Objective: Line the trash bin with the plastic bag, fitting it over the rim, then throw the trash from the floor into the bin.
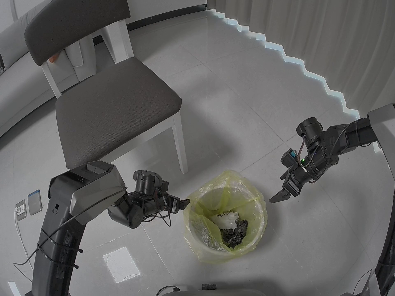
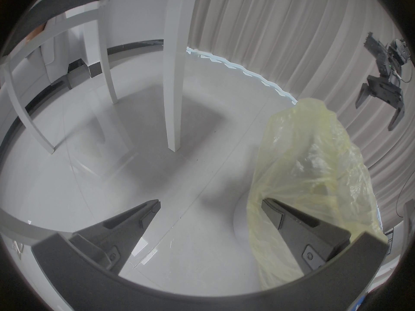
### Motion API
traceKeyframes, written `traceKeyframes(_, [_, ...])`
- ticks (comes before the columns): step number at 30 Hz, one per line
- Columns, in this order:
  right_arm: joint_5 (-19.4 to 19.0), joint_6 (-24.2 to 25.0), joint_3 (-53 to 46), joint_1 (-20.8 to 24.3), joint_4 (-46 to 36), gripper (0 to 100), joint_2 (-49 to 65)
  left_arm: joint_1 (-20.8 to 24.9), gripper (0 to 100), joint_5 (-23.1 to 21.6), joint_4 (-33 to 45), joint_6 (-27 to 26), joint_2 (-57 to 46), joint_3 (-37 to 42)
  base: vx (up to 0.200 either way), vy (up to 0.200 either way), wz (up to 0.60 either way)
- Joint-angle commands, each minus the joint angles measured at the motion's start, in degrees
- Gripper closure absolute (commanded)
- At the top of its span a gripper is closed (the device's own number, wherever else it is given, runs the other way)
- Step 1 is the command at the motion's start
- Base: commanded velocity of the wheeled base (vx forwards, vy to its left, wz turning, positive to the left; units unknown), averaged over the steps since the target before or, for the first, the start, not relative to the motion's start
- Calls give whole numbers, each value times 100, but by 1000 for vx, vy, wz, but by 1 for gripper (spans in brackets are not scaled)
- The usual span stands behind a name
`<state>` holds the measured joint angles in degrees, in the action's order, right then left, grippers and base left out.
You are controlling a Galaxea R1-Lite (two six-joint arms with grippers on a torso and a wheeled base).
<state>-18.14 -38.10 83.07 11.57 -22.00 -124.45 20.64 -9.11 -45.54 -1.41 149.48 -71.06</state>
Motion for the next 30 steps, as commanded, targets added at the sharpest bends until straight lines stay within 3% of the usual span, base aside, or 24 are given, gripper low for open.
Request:
traceKeyframes(1, [21, 4, 25, 30, -6, 0, -26, 98, 0, 5, 731, -122, 292, -954, 0, 0, 0])
traceKeyframes(6, [56, 13, 148, 12, 21, 0, -123, 54, 0, 5, 661, -122, 275, -822, 0, 0, 0])
traceKeyframes(19, [302, 48, 1229, 82, 3, 0, -1116, 10, 0, -118, -781, 282, -912, 857, 0, 0, 0])
traceKeyframes(23, [337, 399, 1361, 82, 21, 0, -1389, -7, 0, -118, -1132, 291, -1079, 1191, 0, 0, 0])
traceKeyframes(30, [355, 461, 1432, 21, 21, 0, -1626, -113, 0, -126, -1492, 414, -1290, 1586, 0, 0, 0])
